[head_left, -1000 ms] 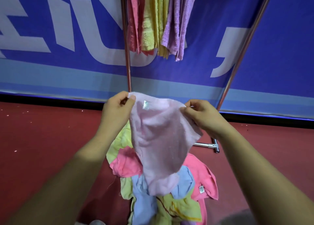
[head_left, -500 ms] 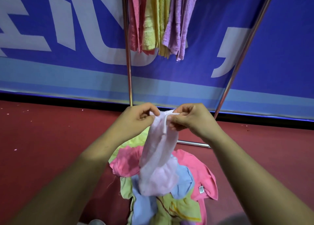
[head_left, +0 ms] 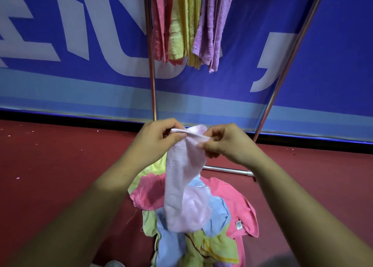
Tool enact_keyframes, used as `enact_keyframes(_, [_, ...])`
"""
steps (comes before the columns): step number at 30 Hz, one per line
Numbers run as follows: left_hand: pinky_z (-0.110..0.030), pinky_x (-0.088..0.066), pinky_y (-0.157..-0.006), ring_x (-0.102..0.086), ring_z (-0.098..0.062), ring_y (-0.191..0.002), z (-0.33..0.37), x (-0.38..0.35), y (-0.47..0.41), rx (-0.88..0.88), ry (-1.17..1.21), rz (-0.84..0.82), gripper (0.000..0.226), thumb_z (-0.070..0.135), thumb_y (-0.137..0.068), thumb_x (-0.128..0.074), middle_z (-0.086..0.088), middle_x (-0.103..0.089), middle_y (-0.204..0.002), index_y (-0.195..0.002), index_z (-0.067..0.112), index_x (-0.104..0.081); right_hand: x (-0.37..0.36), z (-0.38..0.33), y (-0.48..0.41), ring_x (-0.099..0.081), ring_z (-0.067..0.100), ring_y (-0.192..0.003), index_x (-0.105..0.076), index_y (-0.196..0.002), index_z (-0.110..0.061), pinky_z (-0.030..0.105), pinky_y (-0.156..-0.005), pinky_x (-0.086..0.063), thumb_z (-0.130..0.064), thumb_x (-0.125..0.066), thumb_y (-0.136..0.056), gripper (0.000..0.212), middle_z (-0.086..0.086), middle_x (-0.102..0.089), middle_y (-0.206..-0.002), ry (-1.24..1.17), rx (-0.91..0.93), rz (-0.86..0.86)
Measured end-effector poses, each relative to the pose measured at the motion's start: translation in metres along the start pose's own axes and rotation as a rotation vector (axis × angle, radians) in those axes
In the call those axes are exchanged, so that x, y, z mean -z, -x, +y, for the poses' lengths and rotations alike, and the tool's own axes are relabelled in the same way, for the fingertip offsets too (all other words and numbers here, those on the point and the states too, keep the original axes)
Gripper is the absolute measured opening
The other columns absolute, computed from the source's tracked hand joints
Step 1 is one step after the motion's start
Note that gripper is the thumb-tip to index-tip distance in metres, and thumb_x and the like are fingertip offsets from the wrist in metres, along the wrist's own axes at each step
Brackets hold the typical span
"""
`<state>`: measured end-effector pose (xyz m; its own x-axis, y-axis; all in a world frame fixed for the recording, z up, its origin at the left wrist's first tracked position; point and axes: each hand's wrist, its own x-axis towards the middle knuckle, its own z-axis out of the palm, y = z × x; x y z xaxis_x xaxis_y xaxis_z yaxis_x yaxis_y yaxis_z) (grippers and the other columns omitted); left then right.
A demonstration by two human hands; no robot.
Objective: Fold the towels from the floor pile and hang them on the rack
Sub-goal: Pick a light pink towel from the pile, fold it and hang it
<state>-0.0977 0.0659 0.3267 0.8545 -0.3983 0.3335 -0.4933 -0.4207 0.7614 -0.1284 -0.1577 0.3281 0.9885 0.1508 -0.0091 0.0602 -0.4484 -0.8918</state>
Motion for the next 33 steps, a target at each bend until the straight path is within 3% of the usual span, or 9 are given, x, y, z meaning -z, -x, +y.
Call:
enact_keyframes(5, [-0.016,-0.043,-0.065,-0.054,0.0,-0.069,0.002,0.017,-0.003,0.102,0.207,-0.047,0.003,0.021,-0.087,-0.071,0.012,-0.063,-0.073,-0.084,0.022,-0.07,0.017,0.022,-0.003,-0.047,0.004,-0.053,-0.072,-0.077,-0.013,0.028,-0.059,-0.044,-0.04,-0.081,-0.078,0.029,-0.003,-0.058,-0.059,0.431,-0.067,-0.184])
enact_keyframes(8, [-0.021,-0.044,-0.069,-0.056,-0.002,-0.072,-0.002,0.03,-0.004,0.111,0.132,-0.026,0.005,0.024,-0.09,-0.071,0.002,-0.067,-0.076,-0.086,0.021,-0.071,0.032,0.016,-0.003,-0.04,0.005,-0.056,-0.068,-0.078,-0.007,0.022,-0.055,-0.035,-0.036,-0.074,-0.09,0.032,-0.004,-0.05,-0.062,0.308,-0.004,-0.023])
enact_keyframes(11, [-0.02,-0.05,-0.066,-0.059,-0.008,-0.072,-0.005,0.034,-0.006,0.139,0.115,0.103,0.011,0.035,-0.088,-0.071,-0.011,-0.071,-0.084,-0.088,0.024,-0.074,0.044,0.008,-0.006,-0.053,0.008,-0.07,-0.07,-0.081,-0.01,0.033,-0.073,-0.047,-0.038,-0.07,-0.092,0.03,0.001,-0.064,-0.073,0.092,0.059,0.118])
enact_keyframes(14, [-0.026,-0.052,-0.072,-0.06,-0.006,-0.073,0.006,0.037,-0.014,0.135,0.124,0.189,0.005,0.024,-0.089,-0.074,0.001,-0.072,-0.079,-0.085,0.028,-0.075,0.051,-0.01,-0.007,-0.058,0.012,-0.075,-0.072,-0.079,-0.008,0.037,-0.079,-0.047,-0.029,-0.075,-0.089,0.024,0.003,-0.068,-0.074,-0.082,0.113,0.247])
enact_keyframes(17, [-0.017,-0.049,-0.075,-0.06,0.003,-0.072,0.024,0.045,-0.025,0.097,0.16,0.234,0.014,0.017,-0.086,-0.075,0.017,-0.071,-0.074,-0.079,0.029,-0.074,0.052,-0.037,-0.003,-0.056,0.009,-0.069,-0.071,-0.073,-0.012,0.026,-0.074,-0.045,-0.021,-0.076,-0.089,0.018,-0.004,-0.065,-0.067,-0.162,0.192,0.335])
enact_keyframes(20, [-0.013,-0.049,-0.071,-0.061,0.001,-0.069,0.051,0.056,-0.028,0.051,0.501,0.26,0.002,0.024,-0.075,-0.077,0.013,-0.071,-0.072,-0.073,0.024,-0.076,0.058,-0.068,0.009,-0.053,0.005,-0.06,-0.067,-0.072,-0.012,0.017,-0.064,-0.042,-0.014,-0.076,-0.087,0.018,-0.008,-0.062,-0.062,-0.312,0.281,0.336])
enact_keyframes(22, [-0.016,-0.052,-0.071,-0.064,-0.004,-0.069,0.06,0.068,-0.027,0.026,0.685,0.204,0.011,0.031,-0.068,-0.075,0.007,-0.073,-0.074,-0.074,0.023,-0.079,0.07,-0.082,0.022,-0.052,0.007,-0.056,-0.063,-0.071,-0.008,0.017,-0.06,-0.041,-0.01,-0.074,-0.086,0.018,-0.005,-0.061,-0.059,-0.385,0.276,0.182])
enact_keyframes(26, [-0.021,-0.049,-0.079,-0.063,-0.003,-0.075,0.049,0.075,-0.025,0.059,0.243,0.164,0.005,0.027,-0.078,-0.077,0.011,-0.073,-0.077,-0.078,0.032,-0.077,0.081,-0.073,0.027,-0.056,0.006,-0.06,-0.068,-0.07,-0.007,0.02,-0.064,-0.042,-0.025,-0.082,-0.082,0.026,-0.001,-0.067,-0.062,0.154,0.1,0.069])
enact_keyframes(33, [-0.017,-0.048,-0.085,-0.061,-0.007,-0.08,0.041,0.065,-0.026,-0.006,0.194,0.121,0.037,0.003,-0.089,-0.069,0.001,-0.067,-0.08,-0.114,0.031,-0.066,0.078,-0.066,0.023,-0.056,0.003,-0.062,-0.07,-0.086,-0.006,0.012,-0.065,-0.044,-0.013,-0.078,-0.085,0.011,-0.013,-0.065,-0.063,0.015,0.206,0.256])
